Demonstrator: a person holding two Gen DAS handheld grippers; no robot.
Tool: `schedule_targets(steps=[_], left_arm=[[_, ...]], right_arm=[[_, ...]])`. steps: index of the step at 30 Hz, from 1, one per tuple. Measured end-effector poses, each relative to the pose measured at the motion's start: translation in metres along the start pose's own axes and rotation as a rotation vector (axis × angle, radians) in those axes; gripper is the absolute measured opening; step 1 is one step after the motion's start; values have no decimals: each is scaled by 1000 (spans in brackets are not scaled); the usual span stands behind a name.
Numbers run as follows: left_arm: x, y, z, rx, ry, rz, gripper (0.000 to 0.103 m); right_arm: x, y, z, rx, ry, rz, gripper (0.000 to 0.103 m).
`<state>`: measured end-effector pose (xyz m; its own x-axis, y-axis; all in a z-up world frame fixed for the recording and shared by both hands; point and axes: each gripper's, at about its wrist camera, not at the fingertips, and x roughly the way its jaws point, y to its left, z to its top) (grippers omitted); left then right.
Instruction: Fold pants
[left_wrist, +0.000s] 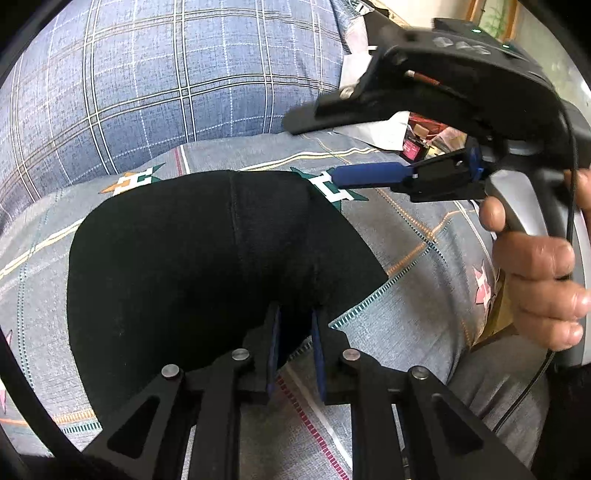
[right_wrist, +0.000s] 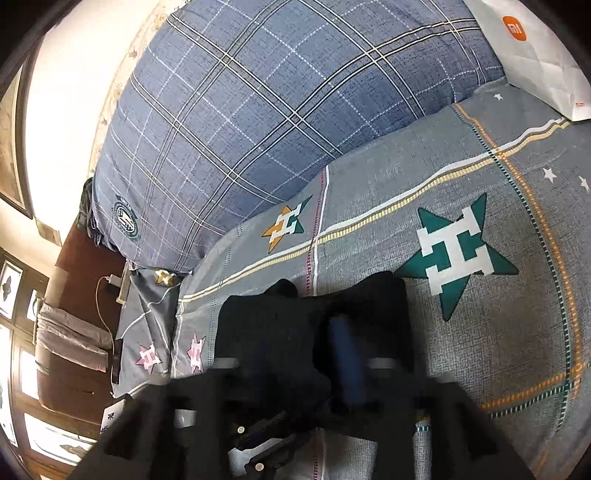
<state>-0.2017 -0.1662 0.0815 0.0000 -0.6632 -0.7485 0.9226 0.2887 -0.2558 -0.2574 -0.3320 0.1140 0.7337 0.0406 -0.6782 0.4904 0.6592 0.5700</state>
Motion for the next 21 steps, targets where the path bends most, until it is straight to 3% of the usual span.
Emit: schedule_targets(steps=[5,6,7,8,9,11,13,14,16,18,20,21], left_arm=[[0,1,0,-8,-8,-4,15],[0,-1,0,0,-11,-1,15],[-1,-2,0,2,-13,-1,15],[0,-2,0,-3,-14,-3,15],[0,-2,0,-9,-15,-2,15],[3,1,0,-17,-9,4,15],[6,1,-1,-19,2,-5,16],[5,0,0,-13,6,-8,20],[-4,2,4,-16,48,-54,32],[-28,13,8,-59,38,-117,49],[-55,28,11,-108,-24,-145,84],[-72,44,14,-153,-68,-124,88]], right_arm=[[19,3,-1,-11,49,-13,67],[29,4,-3,-14,85,-55,59],[34,2,-4,-18,101,-98,29],[36,1,-5,-18,104,-122,13],[33,2,-4,-19,88,-124,6],[26,3,-2,-43,38,-161,6],[37,-3,-3,-32,79,-202,6],[48,-7,-6,-17,142,-202,6],[50,-12,-8,16,162,-190,7],[30,-12,-2,29,72,-150,7],[5,-14,2,47,-37,-93,8],[-5,-17,3,64,-85,-56,13]])
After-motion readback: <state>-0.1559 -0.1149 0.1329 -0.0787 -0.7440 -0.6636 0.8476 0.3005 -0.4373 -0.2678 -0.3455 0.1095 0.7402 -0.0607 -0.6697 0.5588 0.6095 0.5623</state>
